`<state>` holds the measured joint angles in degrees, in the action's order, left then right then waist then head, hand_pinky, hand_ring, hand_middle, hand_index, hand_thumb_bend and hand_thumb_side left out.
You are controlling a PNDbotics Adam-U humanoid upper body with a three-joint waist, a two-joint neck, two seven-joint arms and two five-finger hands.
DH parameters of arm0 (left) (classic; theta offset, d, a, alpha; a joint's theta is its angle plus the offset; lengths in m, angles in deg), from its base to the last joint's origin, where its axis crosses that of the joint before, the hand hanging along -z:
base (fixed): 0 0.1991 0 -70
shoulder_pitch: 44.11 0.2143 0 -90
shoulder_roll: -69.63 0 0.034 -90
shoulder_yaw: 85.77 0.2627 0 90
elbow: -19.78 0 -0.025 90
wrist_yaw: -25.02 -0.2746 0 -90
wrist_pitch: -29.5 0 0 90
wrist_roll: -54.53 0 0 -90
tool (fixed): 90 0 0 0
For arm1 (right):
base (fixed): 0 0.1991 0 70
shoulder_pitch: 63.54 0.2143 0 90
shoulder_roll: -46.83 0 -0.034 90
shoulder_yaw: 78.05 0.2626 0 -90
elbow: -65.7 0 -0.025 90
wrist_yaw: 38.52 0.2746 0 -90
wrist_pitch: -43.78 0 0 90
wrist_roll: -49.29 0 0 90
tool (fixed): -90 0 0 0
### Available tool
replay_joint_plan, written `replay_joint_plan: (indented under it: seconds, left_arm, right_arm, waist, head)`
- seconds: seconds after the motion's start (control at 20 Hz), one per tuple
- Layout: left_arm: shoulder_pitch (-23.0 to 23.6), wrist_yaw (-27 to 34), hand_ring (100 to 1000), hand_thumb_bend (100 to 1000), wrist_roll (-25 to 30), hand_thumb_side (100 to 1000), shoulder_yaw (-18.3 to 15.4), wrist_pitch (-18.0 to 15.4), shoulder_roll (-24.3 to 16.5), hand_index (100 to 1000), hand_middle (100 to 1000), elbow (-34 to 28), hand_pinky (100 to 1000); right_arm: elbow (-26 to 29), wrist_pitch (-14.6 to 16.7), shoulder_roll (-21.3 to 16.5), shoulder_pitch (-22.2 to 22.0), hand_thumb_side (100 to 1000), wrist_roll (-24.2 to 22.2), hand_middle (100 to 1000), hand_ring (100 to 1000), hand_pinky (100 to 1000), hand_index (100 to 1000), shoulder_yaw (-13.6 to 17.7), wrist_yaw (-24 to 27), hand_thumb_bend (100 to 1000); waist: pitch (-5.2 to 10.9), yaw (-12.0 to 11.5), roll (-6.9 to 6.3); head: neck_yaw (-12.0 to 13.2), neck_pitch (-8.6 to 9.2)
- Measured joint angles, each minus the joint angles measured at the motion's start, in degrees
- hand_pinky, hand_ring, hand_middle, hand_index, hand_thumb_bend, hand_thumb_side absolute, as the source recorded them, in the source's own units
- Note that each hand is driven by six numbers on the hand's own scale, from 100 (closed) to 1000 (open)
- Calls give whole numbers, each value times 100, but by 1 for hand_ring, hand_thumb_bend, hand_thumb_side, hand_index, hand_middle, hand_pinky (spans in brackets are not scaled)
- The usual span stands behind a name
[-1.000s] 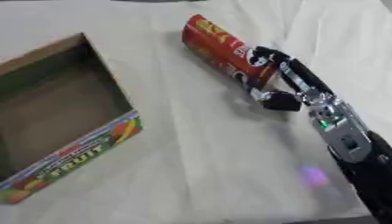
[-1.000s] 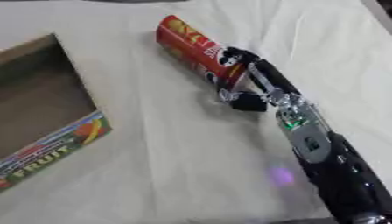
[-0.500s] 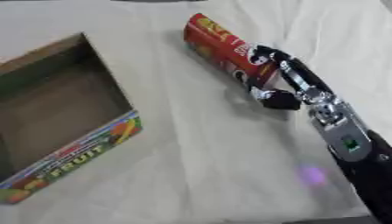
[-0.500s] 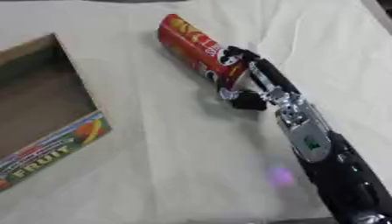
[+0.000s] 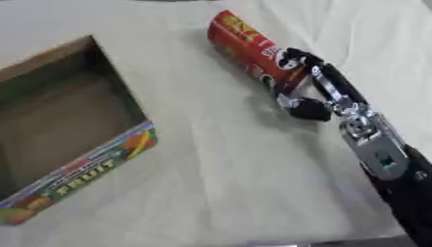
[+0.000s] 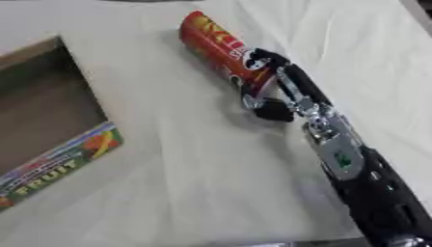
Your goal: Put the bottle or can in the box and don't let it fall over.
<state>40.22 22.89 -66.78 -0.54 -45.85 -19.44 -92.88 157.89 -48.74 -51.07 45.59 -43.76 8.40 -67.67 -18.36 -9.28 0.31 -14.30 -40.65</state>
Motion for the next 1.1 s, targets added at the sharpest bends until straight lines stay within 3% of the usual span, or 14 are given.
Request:
replay_joint_plan:
  seconds: [0.25,0.5,1.1]
  left_arm:
    - [0,9,801,215,1,642,0,-4,0,694,894,0,454]
    - [0,17,802,212,-1,644,0,-9,0,694,894,0,456]
    - [-1,40,801,210,-1,645,0,-24,0,694,894,0,459]
  right_arm:
    - [-16,-99,0,-3,100,266,637,1000,101,529,-1,-92,100]
    - [-20,-201,0,-34,100,539,578,1000,100,492,-6,-37,100]
    - [-33,-128,-16,-46,100,727,552,991,100,472,-4,650,100]
  waist:
    - [-13,-2,0]
    - [-14,-18,0]
    - [-14,-14,0]
  head:
    - [-3,0]
    - [-27,1]
    - [-43,1]
